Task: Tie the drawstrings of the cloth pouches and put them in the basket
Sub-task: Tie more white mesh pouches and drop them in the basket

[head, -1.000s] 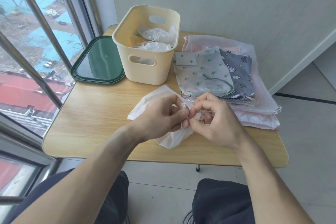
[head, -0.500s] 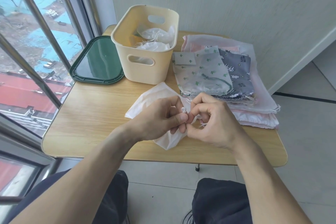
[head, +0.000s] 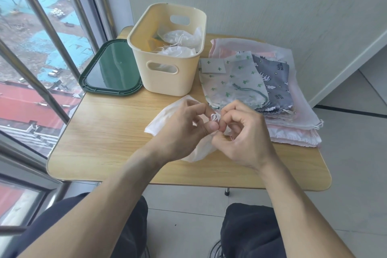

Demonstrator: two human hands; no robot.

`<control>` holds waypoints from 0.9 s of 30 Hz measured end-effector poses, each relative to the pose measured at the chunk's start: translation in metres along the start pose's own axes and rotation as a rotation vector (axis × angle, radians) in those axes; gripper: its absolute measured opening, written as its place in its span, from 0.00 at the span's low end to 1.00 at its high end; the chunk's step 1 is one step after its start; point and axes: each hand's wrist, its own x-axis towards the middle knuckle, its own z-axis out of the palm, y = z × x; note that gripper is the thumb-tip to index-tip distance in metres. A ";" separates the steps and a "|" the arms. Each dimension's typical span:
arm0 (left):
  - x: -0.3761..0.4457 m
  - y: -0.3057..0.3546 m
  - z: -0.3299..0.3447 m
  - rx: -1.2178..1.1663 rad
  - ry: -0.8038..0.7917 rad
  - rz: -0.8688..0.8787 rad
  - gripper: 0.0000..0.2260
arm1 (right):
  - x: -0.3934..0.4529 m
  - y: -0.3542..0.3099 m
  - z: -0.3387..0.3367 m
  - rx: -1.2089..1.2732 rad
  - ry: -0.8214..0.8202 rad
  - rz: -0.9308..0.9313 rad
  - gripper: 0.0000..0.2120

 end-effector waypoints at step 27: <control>0.003 0.002 0.004 -0.517 0.157 -0.383 0.08 | -0.005 0.001 -0.003 -0.163 0.028 -0.069 0.06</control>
